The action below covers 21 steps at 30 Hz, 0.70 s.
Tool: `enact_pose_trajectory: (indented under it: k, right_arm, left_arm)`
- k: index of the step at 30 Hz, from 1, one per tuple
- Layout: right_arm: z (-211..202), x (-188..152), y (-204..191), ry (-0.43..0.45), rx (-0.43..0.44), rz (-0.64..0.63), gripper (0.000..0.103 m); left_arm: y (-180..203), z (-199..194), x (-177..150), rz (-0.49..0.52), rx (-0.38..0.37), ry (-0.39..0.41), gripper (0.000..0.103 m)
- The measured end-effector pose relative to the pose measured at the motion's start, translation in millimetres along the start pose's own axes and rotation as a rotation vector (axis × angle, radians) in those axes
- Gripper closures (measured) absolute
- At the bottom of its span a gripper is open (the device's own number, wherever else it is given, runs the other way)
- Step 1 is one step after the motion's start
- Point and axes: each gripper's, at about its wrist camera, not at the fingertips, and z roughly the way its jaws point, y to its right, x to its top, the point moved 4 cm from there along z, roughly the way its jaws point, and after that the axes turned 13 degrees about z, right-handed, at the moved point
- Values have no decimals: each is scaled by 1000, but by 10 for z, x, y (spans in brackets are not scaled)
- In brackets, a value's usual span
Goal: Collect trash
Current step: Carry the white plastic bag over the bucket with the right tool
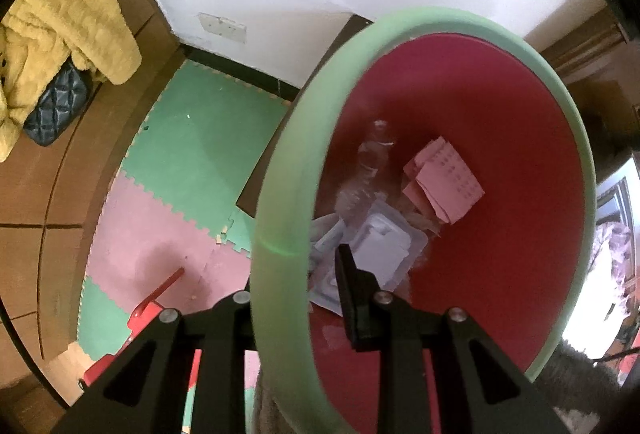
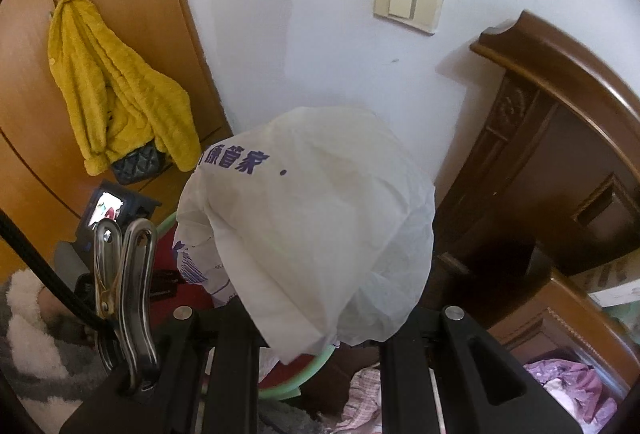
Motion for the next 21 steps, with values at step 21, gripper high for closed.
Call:
enact_pose_trajectory:
  k: [21]
  right_arm:
    - [475, -149, -538, -136, 61, -158, 85]
  left_arm:
    - [-101, 111, -70, -51, -8, -52, 79]
